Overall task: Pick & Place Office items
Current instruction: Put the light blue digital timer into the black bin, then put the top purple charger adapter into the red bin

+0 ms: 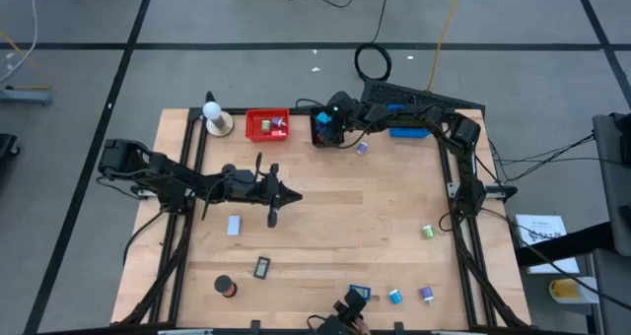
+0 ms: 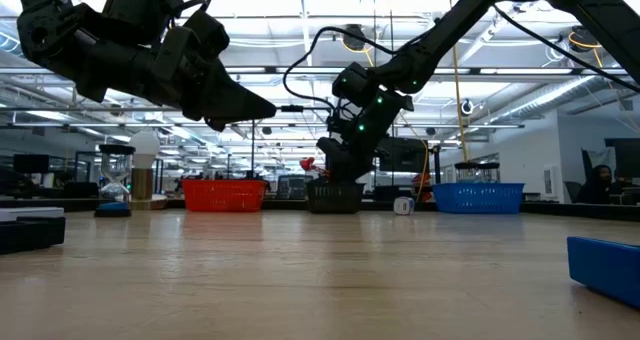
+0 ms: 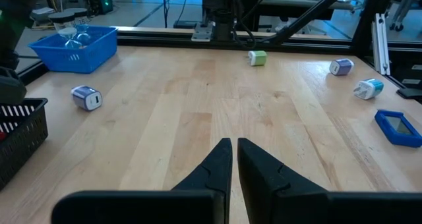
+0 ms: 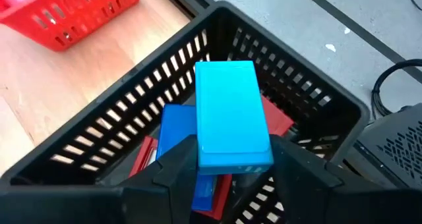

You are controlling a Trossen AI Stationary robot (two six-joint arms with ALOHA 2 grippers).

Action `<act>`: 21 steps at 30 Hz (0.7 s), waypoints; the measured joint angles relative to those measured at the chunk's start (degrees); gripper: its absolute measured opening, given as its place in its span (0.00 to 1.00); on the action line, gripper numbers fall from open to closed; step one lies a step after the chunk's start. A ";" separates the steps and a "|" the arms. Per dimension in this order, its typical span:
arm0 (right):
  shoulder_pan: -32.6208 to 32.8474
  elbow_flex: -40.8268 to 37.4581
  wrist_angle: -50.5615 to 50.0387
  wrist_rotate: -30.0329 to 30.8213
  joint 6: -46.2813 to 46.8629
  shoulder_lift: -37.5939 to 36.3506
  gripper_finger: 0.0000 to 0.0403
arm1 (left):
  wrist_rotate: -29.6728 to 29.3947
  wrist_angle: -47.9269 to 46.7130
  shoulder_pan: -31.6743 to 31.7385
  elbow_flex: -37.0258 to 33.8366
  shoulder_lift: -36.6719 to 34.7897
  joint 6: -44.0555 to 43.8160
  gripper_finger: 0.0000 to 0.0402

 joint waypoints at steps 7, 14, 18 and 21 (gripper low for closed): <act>0.00 0.00 0.24 0.37 -0.05 0.00 0.43 | 0.00 0.00 0.01 0.00 0.02 -0.01 0.08; 0.00 0.00 0.22 0.55 -0.07 0.00 0.54 | 0.00 0.00 -0.01 0.00 0.00 0.00 0.08; 0.09 0.00 0.04 0.52 -0.44 -0.28 0.59 | 0.00 0.00 0.00 0.00 0.00 0.01 0.08; 0.42 -0.02 -2.02 0.46 -0.71 -2.53 0.58 | 0.00 0.00 0.01 0.00 0.01 0.01 0.08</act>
